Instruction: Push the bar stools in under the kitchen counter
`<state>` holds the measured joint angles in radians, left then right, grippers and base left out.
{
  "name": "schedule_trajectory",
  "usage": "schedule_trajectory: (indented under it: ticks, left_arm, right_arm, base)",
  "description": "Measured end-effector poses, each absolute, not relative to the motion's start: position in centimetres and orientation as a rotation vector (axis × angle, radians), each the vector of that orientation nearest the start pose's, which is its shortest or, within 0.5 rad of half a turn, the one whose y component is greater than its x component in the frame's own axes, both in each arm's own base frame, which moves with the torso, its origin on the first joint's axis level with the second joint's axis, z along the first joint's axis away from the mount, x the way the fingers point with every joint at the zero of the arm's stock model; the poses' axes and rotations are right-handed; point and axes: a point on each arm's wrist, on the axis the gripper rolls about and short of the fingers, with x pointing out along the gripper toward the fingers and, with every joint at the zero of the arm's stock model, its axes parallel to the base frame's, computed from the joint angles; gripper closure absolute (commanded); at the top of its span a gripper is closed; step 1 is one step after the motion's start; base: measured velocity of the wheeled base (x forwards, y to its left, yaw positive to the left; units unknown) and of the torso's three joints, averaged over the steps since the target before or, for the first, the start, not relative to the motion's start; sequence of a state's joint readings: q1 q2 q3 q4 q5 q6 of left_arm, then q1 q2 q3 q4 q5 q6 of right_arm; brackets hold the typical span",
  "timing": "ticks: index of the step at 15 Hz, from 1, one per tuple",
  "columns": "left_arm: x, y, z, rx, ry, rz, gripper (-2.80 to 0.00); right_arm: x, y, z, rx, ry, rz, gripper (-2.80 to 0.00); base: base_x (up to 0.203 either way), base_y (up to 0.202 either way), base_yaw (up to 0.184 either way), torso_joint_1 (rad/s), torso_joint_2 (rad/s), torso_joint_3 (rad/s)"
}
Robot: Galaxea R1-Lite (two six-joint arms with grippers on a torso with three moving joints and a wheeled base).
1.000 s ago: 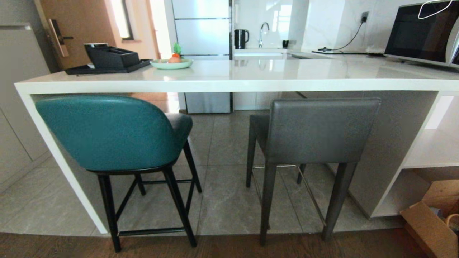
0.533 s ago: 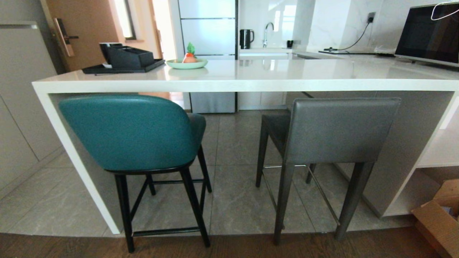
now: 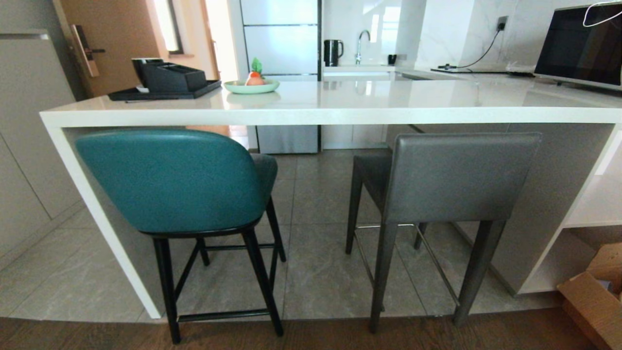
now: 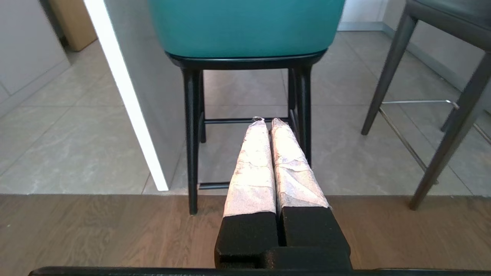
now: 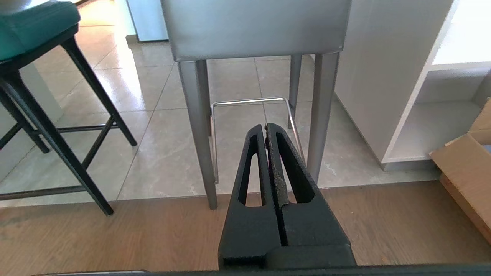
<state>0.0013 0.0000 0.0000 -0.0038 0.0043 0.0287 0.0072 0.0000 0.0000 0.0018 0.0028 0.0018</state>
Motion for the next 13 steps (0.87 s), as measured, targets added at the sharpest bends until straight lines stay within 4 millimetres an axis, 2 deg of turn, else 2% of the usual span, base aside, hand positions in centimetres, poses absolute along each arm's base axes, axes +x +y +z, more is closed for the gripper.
schedule_trajectory:
  ticks: [13]
  left_arm:
    - [-2.28,0.01,7.58,0.028,-0.003,0.005,0.0]
  right_arm:
    - [-2.28,-0.02,7.54,0.009,0.001,0.008,0.0]
  base:
    - [0.0,0.0,0.0,0.0,0.0,0.0]
